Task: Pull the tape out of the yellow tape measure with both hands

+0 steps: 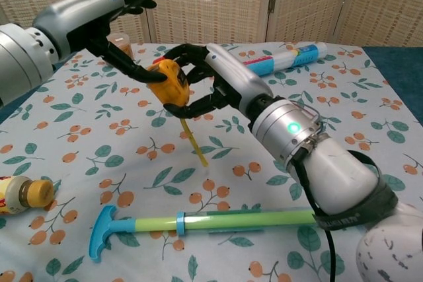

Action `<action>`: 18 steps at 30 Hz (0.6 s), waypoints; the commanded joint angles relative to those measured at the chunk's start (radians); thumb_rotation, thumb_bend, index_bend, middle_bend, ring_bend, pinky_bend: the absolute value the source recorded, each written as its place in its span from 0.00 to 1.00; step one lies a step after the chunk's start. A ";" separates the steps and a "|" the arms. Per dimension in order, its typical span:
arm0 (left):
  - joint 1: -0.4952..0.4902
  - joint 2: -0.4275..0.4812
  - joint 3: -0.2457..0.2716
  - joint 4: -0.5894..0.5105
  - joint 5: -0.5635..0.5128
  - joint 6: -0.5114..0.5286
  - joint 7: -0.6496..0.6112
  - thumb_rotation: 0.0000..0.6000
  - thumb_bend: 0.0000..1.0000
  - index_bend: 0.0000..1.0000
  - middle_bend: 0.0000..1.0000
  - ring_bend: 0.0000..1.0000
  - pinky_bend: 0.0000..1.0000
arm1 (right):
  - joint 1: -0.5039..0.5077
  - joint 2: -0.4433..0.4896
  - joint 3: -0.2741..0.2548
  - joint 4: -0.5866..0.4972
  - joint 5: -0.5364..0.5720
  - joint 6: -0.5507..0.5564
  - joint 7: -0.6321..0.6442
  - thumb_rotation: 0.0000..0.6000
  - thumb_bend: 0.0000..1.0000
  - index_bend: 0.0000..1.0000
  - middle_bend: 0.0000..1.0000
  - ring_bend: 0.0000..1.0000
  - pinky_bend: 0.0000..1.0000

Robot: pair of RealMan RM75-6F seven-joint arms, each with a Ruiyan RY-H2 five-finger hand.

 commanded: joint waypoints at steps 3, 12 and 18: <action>-0.003 -0.015 0.005 0.027 0.019 0.020 0.005 1.00 0.28 0.07 0.07 0.08 0.00 | -0.002 0.005 -0.002 -0.009 0.009 -0.009 -0.012 1.00 0.33 0.55 0.50 0.38 0.23; 0.000 -0.011 0.018 0.044 0.042 0.040 0.009 1.00 0.46 0.10 0.07 0.08 0.00 | -0.004 0.012 0.001 -0.019 0.021 -0.018 -0.030 1.00 0.33 0.55 0.50 0.38 0.23; 0.006 -0.008 0.022 0.050 0.055 0.058 0.005 1.00 0.49 0.13 0.08 0.08 0.00 | -0.006 0.014 0.000 -0.022 0.027 -0.021 -0.043 1.00 0.33 0.55 0.50 0.39 0.23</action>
